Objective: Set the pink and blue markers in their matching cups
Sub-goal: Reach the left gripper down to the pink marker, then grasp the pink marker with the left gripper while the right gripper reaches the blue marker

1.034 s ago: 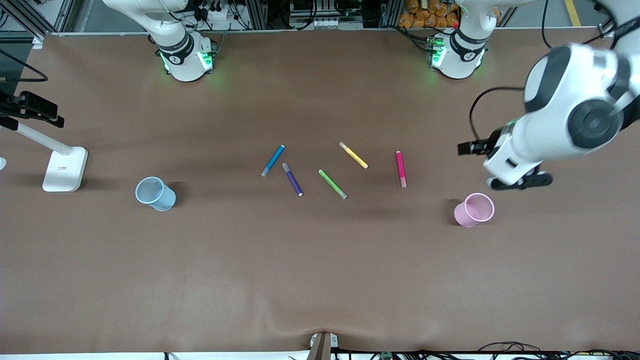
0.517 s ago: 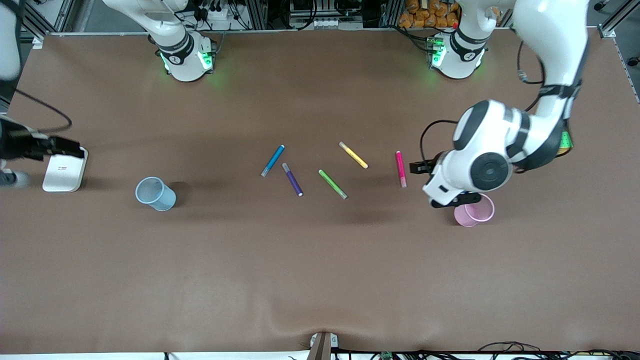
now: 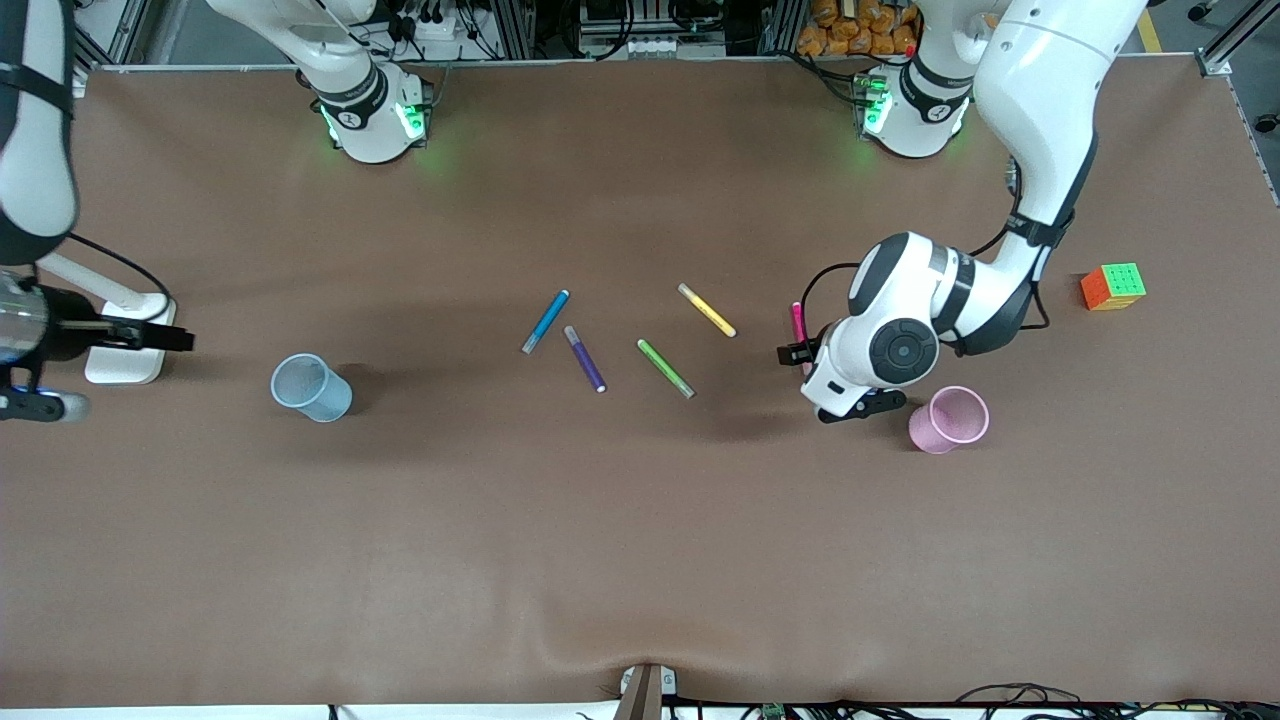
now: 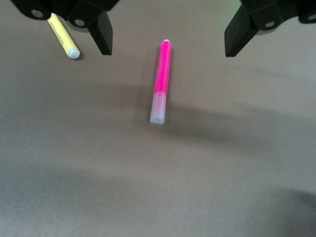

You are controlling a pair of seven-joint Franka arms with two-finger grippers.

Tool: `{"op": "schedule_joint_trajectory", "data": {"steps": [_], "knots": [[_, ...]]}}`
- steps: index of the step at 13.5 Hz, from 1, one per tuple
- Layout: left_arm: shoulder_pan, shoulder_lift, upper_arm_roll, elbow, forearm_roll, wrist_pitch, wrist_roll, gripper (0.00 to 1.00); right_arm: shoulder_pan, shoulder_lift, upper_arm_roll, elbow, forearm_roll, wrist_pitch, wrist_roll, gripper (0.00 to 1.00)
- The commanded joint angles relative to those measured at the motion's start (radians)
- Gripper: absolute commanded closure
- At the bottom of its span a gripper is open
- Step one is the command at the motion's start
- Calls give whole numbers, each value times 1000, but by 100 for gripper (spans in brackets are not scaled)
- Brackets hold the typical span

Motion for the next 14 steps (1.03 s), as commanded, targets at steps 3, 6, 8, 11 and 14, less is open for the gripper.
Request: {"op": "schedule_joint_trajectory", "data": {"steps": [3,6,8,11,14], "knots": [[4,19,1,-36,2,63,-15,21,53,2,1,-74,141,30,186,0],[10,27,1,-60,2,105,-15,32,133,-3,1,-131,142,62,332,0],[10,39,1,-60,2,108,-15,40,179,-6,1,-172,141,105,395,0],[13,55,1,-60,2,125,-14,49,251,-6,1,-244,149,168,524,0],[13,70,2,-60,4,148,-14,49,367,-12,2,-376,175,355,711,0]]}}
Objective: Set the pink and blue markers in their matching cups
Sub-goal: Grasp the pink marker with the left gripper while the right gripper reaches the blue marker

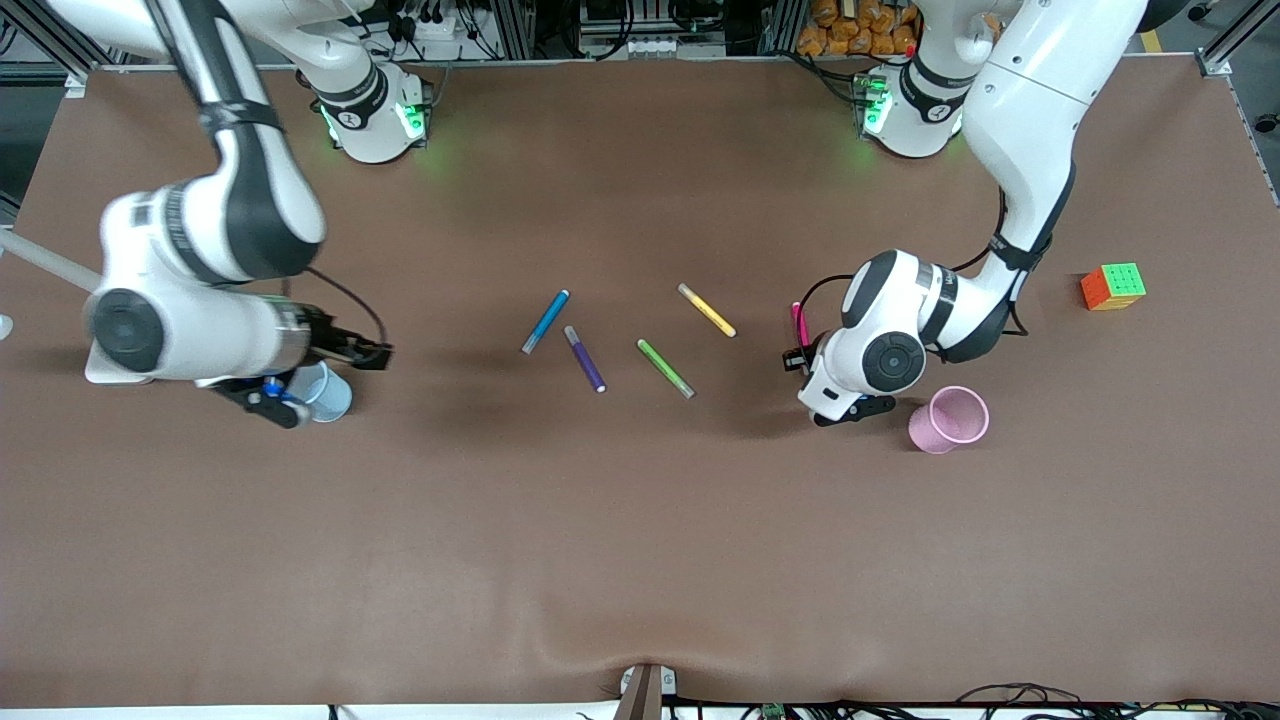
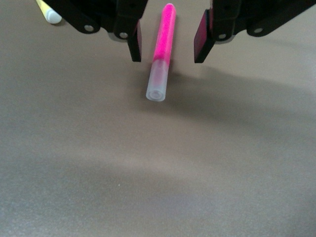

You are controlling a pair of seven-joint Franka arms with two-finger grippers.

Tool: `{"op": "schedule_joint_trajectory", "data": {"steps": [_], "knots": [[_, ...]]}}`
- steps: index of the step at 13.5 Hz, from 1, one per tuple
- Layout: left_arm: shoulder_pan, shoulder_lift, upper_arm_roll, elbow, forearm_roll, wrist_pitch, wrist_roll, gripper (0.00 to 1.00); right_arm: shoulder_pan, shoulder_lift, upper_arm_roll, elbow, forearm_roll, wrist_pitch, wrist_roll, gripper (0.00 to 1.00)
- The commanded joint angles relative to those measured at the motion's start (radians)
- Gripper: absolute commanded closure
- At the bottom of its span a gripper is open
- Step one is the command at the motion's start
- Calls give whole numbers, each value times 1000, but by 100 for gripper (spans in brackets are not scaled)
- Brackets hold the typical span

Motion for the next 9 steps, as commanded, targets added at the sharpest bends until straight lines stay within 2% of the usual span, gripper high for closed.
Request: {"op": "schedule_joint_trajectory", "data": {"steps": [1,5,6,8,9], "knots": [[4,10,-4,-5,4,30,-14,50,108,-23,-6,-142,14,174,142,0],[5,15,-4,-2,4,40,-14,53,277,-11,-7,-300,14,469,296,0],[5,15,-4,-2,4,42,-14,60,300,4,-9,-306,14,495,299,0],[5,23,-4,-2,4,44,-14,62,317,39,-9,-306,14,521,299,1],[5,23,-4,-2,4,45,-14,62,329,58,-7,-313,14,563,299,8]]}}
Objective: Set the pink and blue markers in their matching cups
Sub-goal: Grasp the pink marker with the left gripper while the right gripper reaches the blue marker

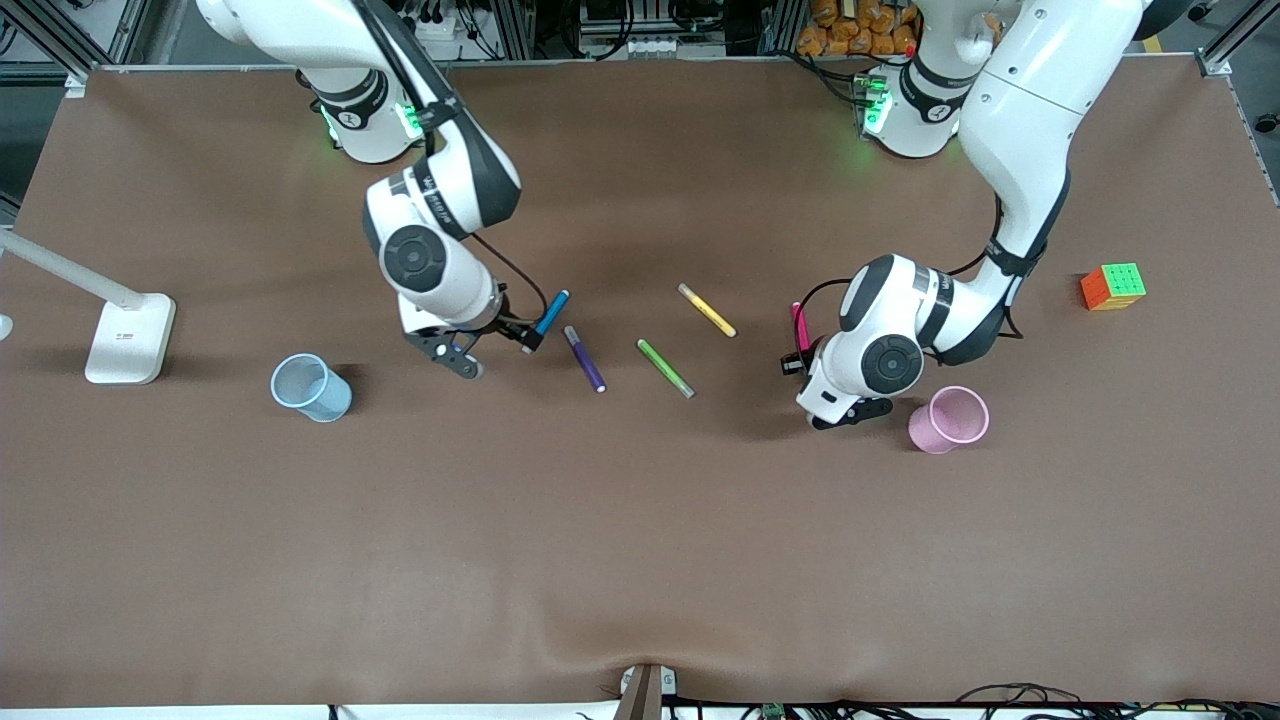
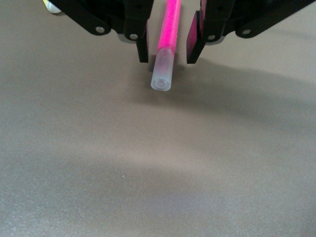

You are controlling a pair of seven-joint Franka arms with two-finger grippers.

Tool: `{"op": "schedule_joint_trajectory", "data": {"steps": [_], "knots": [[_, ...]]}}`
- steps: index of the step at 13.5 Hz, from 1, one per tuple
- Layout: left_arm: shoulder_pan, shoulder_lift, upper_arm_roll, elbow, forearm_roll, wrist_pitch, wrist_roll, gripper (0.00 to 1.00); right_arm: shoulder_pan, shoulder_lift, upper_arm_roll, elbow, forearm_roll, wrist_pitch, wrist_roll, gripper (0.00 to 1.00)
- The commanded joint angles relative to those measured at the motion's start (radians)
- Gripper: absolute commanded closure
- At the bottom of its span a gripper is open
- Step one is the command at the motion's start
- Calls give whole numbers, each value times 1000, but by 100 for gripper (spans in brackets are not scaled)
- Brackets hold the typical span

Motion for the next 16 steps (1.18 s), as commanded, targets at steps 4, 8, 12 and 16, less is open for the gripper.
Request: {"op": "schedule_joint_trajectory", "data": {"steps": [4,8,12,16], "knots": [[3,13,-4,-2,4,31,-14,63,53,114,-11,-26,11,166,2,34],[2,18,-3,-3,4,37,-14,71,58,148,-11,-26,11,207,3,49],[3,18,-4,-2,5,37,-12,91,61,153,-11,-24,11,209,2,97],[-2,3,-4,3,5,30,-15,100,47,127,-12,-16,11,185,-3,100]]}}
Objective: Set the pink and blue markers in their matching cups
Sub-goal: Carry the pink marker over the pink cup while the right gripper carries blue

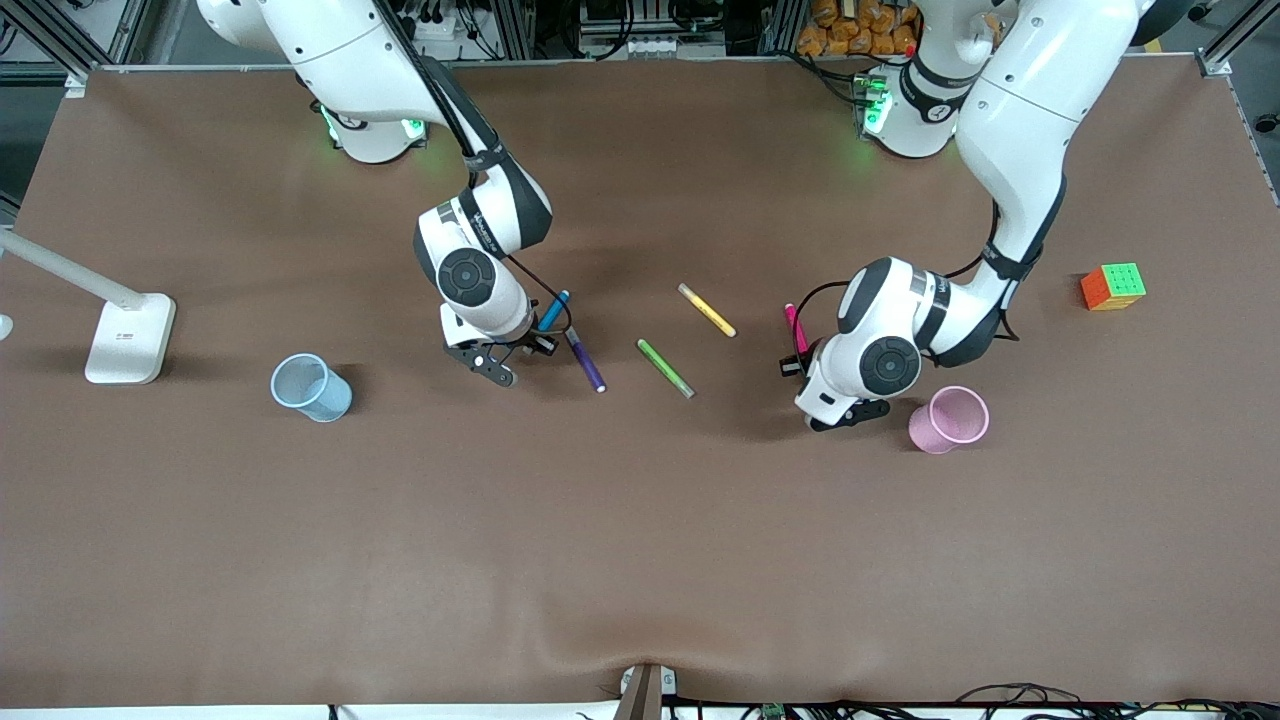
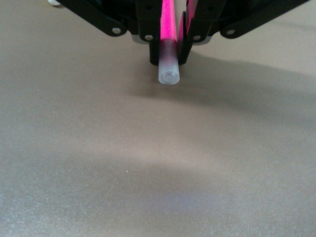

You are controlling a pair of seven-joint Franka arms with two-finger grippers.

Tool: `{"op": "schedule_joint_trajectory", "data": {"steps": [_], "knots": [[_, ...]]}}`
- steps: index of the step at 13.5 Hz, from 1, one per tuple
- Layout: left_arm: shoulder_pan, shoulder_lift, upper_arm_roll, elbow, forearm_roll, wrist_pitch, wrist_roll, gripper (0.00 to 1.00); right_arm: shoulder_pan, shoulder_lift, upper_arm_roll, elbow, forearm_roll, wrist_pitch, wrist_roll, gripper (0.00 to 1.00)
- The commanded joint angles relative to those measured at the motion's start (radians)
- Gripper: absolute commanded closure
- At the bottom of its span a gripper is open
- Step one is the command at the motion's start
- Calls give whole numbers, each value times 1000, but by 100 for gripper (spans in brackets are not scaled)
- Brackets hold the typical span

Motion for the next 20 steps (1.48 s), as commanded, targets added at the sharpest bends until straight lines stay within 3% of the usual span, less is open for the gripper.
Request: {"op": "schedule_joint_trajectory", "data": {"steps": [1,4,8,10,13,16,20], "knots": [[7,-27,-3,1,5,0,-15,100,-11,-55,-14,6,9,-45,-10,100],[14,-82,5,33,5,-96,-15,100,-51,-131,-28,34,-3,-93,-10,100],[37,-154,18,126,7,-258,-14,100,-82,-252,-143,37,-67,-102,-209,100],[39,-200,46,136,8,-269,-4,100,-80,-291,-207,38,-107,-102,-332,100],[80,-264,67,136,53,-278,3,100,-82,-329,-307,38,-245,-102,-490,100],[134,-298,69,136,79,-266,2,100,-87,-351,-382,37,-258,-100,-663,100],[200,-307,67,133,139,-191,-1,100,-100,-383,-405,-15,-297,-42,-747,100]]}}
